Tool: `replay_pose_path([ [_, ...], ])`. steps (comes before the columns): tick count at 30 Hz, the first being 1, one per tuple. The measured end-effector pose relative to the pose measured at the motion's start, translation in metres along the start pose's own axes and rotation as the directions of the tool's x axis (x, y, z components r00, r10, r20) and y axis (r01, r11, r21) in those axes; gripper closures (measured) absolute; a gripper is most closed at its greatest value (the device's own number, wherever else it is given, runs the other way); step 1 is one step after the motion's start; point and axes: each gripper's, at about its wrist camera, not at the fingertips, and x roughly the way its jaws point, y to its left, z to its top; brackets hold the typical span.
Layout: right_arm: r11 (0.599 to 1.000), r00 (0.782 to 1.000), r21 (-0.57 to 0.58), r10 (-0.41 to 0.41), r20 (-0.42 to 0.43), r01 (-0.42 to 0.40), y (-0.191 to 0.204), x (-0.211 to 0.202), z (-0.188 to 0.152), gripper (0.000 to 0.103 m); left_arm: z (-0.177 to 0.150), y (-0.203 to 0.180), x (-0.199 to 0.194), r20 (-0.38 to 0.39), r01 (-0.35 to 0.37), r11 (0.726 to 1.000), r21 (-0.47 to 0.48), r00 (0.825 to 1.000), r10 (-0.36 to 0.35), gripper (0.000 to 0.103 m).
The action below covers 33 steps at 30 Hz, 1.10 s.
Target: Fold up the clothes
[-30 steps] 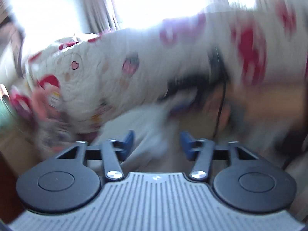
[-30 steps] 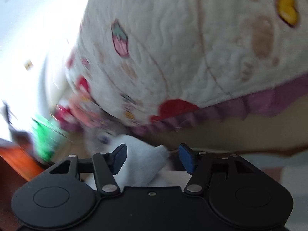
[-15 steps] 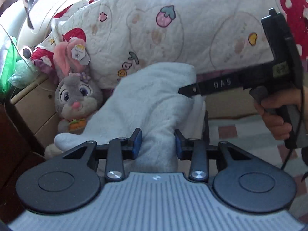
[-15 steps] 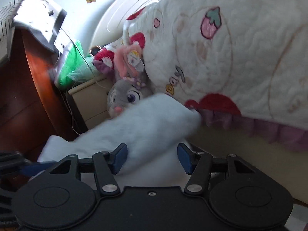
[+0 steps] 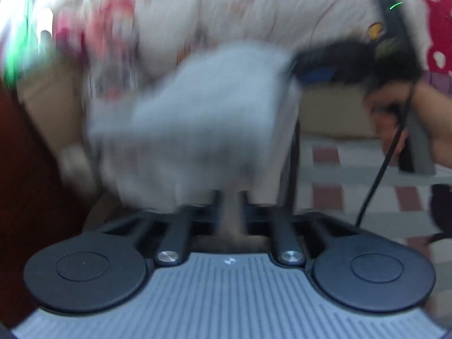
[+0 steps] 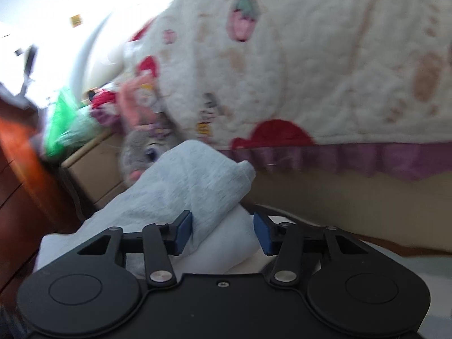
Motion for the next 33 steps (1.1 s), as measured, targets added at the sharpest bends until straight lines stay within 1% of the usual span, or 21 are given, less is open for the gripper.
replay_pose_path([
  [2,0.999,0.999,0.024,-0.039,0.002,0.039,0.000,-0.011,0.004,0.052,-0.013,-0.004,-0.005,0.009,-0.073,0.996,0.056,0.997,0.072,0.098],
  [3,1.000,1.000,0.007,-0.028,0.008,0.028,0.001,-0.020,0.004,0.052,-0.020,-0.007,-0.007,0.019,-0.112,0.990,0.087,0.994,0.111,0.098],
  [4,1.000,1.000,-0.018,-0.010,0.019,0.010,0.002,-0.030,0.004,0.052,-0.024,-0.011,-0.013,0.016,-0.122,0.989,0.089,0.993,0.121,0.095],
  [6,0.998,0.999,-0.066,0.027,0.037,-0.024,0.005,-0.050,0.005,0.052,-0.026,-0.014,-0.025,-0.015,-0.088,0.996,0.026,0.996,0.088,0.082],
  [7,0.996,0.999,-0.082,0.043,0.032,-0.040,0.007,-0.059,0.004,0.052,-0.026,-0.017,-0.032,-0.026,-0.082,0.997,-0.003,0.996,0.082,0.058],
  [8,0.994,0.998,-0.095,0.052,0.020,-0.050,0.010,-0.067,0.001,0.052,-0.024,-0.023,-0.039,-0.021,-0.108,0.994,-0.006,0.994,0.108,0.034],
  [9,0.992,0.998,-0.107,0.061,0.008,-0.060,0.012,-0.075,-0.002,0.052,-0.022,-0.029,-0.045,-0.013,-0.137,0.991,-0.005,0.991,0.136,0.028],
  [11,0.988,0.997,-0.131,0.078,-0.016,-0.080,0.018,-0.092,-0.007,0.051,-0.019,-0.042,-0.057,0.002,-0.190,0.982,0.002,0.982,0.190,0.025],
  [12,0.986,0.996,-0.143,0.087,-0.028,-0.090,0.021,-0.100,-0.010,0.050,-0.017,-0.048,-0.063,0.008,-0.195,0.981,-0.001,0.981,0.195,0.025],
  [15,0.980,0.987,-0.135,0.132,-0.095,-0.144,0.027,-0.124,-0.019,0.049,-0.009,-0.057,-0.085,0.030,-0.080,0.993,-0.087,0.996,0.083,0.024],
  [16,0.979,0.984,-0.136,0.139,-0.112,-0.154,0.028,-0.132,-0.022,0.049,-0.006,-0.061,-0.090,0.017,-0.057,0.992,-0.114,0.998,0.059,0.021],
  [17,0.977,0.982,-0.139,0.142,-0.128,-0.160,0.029,-0.140,-0.024,0.047,-0.004,-0.065,-0.093,-0.001,-0.060,0.990,-0.127,0.998,0.061,0.019],
  [19,0.976,0.982,-0.161,0.124,-0.145,-0.147,0.032,-0.158,-0.028,0.045,-0.002,-0.076,-0.095,-0.040,-0.099,0.987,-0.127,0.995,0.095,0.018],
  [21,0.978,0.983,-0.160,0.111,-0.143,-0.134,0.030,-0.176,-0.032,0.045,-0.001,-0.087,-0.098,-0.074,-0.128,0.984,-0.123,0.990,0.119,0.013],
  [22,0.978,0.985,-0.165,0.102,-0.143,-0.125,0.030,-0.186,-0.034,0.045,-0.002,-0.092,-0.101,-0.094,-0.144,0.982,-0.125,0.987,0.133,0.008],
  [23,0.978,0.986,-0.181,0.082,-0.145,-0.108,0.031,-0.196,-0.038,0.045,-0.002,-0.098,-0.103,-0.114,-0.162,0.979,-0.127,0.982,0.148,0.005],
  [26,0.976,0.991,-0.214,0.023,-0.132,-0.052,0.032,-0.228,-0.050,0.042,-0.001,-0.117,-0.113,-0.144,-0.213,0.970,-0.115,0.970,0.196,0.005],
  [27,0.978,0.991,-0.200,0.027,-0.129,-0.053,0.029,-0.239,-0.055,0.041,0.001,-0.125,-0.116,-0.146,-0.223,0.969,-0.107,0.968,0.206,0.004],
  [28,0.981,0.992,-0.188,0.028,-0.125,-0.051,0.027,-0.250,-0.061,0.041,0.001,-0.131,-0.119,-0.154,-0.223,0.970,-0.101,0.966,0.206,0.001],
  [31,0.984,0.993,-0.177,-0.003,-0.117,-0.018,0.022,-0.274,-0.074,0.041,0.000,-0.151,-0.130,-0.159,-0.212,0.973,-0.091,0.968,0.195,0.000],
  [33,0.980,0.993,-0.200,-0.034,-0.116,0.010,0.025,-0.285,-0.080,0.041,-0.005,-0.163,-0.137,-0.156,-0.208,0.975,-0.079,0.969,0.194,0.000],
])
